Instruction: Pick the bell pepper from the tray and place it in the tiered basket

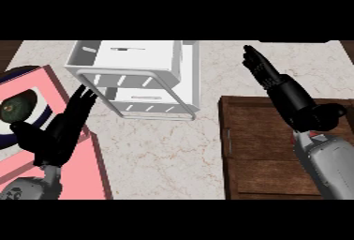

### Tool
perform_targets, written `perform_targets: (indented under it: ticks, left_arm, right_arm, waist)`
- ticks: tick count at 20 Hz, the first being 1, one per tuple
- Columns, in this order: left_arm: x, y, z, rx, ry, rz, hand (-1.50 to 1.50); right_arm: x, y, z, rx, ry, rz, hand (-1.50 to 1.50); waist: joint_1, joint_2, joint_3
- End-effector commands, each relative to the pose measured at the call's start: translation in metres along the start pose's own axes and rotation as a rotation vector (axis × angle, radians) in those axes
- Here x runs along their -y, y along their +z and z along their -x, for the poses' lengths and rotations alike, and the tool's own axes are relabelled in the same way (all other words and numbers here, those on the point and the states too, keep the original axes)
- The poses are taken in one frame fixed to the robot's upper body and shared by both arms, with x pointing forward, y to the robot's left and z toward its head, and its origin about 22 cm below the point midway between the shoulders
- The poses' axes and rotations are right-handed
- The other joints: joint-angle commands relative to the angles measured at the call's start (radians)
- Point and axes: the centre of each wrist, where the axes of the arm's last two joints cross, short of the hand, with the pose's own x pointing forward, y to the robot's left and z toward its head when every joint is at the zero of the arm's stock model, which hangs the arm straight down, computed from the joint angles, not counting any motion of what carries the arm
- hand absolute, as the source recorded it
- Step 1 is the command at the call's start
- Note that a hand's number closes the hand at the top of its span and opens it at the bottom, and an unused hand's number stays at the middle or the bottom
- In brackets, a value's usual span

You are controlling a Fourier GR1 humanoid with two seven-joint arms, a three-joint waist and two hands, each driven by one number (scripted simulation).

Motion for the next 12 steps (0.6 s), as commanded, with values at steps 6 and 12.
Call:
perform_targets:
  ticks: [6, 12]
  left_arm:
    - [-0.042, 0.007, 0.003, -0.033, -0.085, -0.095, 0.00]
    - [-0.040, 0.017, 0.019, -0.106, -0.023, -0.100, 0.00]
  right_arm:
    - [0.009, 0.013, 0.018, 0.042, 0.370, 0.571, 1.50]
    - [0.052, 0.074, 0.078, -0.291, 0.496, 1.229, -1.50]
  waist:
    - [-0.011, -0.063, 0.009]
    - [-0.055, -0.062, 0.007]
